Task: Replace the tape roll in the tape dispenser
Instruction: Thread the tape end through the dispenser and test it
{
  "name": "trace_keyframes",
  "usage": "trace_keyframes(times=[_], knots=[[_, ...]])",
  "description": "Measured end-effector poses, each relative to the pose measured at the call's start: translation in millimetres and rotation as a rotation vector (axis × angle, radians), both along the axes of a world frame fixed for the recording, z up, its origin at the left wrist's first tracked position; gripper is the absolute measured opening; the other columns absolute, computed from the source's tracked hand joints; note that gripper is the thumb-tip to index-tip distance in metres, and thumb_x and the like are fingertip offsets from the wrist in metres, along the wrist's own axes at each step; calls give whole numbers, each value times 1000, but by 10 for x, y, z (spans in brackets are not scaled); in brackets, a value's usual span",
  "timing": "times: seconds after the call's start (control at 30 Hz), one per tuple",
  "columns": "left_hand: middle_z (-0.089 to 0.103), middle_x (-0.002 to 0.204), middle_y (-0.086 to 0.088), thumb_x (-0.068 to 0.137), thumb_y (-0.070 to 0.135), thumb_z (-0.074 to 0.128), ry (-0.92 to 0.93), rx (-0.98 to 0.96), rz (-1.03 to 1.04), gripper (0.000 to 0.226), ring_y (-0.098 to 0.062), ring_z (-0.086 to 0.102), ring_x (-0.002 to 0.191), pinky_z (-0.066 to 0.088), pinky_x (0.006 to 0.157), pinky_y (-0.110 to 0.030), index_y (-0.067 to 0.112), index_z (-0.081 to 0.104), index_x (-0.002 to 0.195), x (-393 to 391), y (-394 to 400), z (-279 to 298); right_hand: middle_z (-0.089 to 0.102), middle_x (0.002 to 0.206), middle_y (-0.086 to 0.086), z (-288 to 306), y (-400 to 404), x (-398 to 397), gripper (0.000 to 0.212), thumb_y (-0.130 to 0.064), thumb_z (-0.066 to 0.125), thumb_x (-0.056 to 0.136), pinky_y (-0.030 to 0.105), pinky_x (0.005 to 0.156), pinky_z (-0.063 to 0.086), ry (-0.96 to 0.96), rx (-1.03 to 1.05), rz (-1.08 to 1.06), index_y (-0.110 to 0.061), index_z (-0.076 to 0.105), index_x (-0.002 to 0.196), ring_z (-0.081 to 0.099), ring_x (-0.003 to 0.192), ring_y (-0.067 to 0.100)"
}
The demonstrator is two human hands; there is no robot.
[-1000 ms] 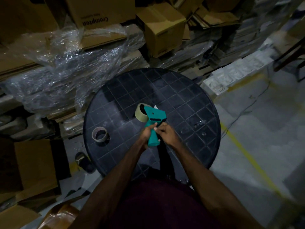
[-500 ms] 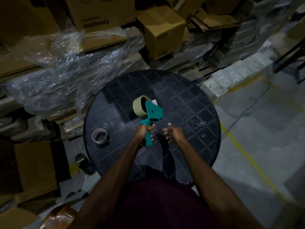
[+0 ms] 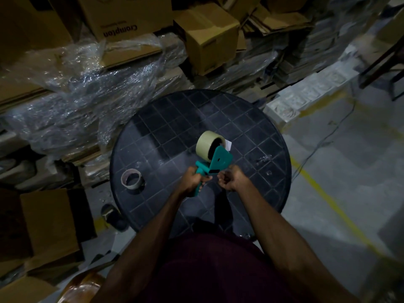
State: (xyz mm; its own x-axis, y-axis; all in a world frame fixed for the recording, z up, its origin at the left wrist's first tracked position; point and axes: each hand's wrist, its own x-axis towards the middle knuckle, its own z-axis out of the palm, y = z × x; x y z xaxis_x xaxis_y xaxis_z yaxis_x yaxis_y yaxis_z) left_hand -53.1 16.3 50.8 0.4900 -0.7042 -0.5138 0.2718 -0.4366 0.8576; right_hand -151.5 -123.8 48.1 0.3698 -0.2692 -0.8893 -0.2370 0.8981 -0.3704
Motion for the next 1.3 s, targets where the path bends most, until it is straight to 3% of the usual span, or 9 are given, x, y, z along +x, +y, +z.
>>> trace_keyframes(times=[0.17,0.27,0.37,0.53,0.63,0.73,0.83,1.07,1.3], knots=[[56,64,-12,80,10,70,-18,-27,-42,10,-19,49,49,41,48,-28,5,66,88,-22,29,16,49,40,-1,-119,-26,-28,25,-8,38,95,14,33,31,95,-205,71,-12,50,73,43,31,8],[54,61,-13,76,11,72,-6,-9,-27,22,-20,47,46,40,47,-28,-3,65,90,-37,43,-10,56,55,8,-149,-61,-36,17,-1,44,89,20,36,36,162,-354,41,-3,59,83,48,40,14],[53,59,-13,73,14,74,12,0,-25,30,-21,46,46,40,46,-28,-5,65,94,-47,55,-29,59,55,13,-173,-90,-56,19,4,45,85,22,37,39,220,-475,25,1,62,77,51,41,18],[52,56,-11,74,11,72,33,22,-20,24,-20,44,44,38,45,-29,-4,66,92,-12,33,41,62,59,14,-155,-157,-23,20,3,46,84,21,34,39,316,-652,9,3,65,77,54,40,18],[51,57,-12,75,6,69,14,39,-38,15,-20,44,44,36,46,-29,-3,67,87,76,47,72,66,67,13,-157,-248,-27,15,3,54,85,29,43,53,395,-776,-4,1,66,76,63,53,22],[50,64,-14,76,8,69,18,14,-93,10,-19,45,48,38,46,-27,4,67,86,151,132,93,72,76,13,-196,-342,-76,3,-2,72,80,31,56,59,421,-786,-19,0,70,80,67,58,17],[48,63,-11,80,6,67,56,-3,-130,9,-16,42,46,36,45,-23,7,66,88,174,186,117,72,76,11,-159,-307,-84,10,-8,78,77,29,59,60,434,-841,-4,-1,72,82,70,65,18],[45,55,-4,83,-3,60,254,-55,-32,18,-15,42,43,38,44,-23,12,63,75,279,261,122,68,61,10,-131,-367,-19,14,-14,78,77,24,40,40,223,-620,-43,-4,71,70,56,48,16],[39,50,-2,84,6,51,548,-120,116,23,-16,38,40,35,46,-26,15,47,63,246,441,13,71,67,17,31,-388,89,16,-19,68,87,25,42,45,95,-669,63,-3,67,89,58,46,19]])
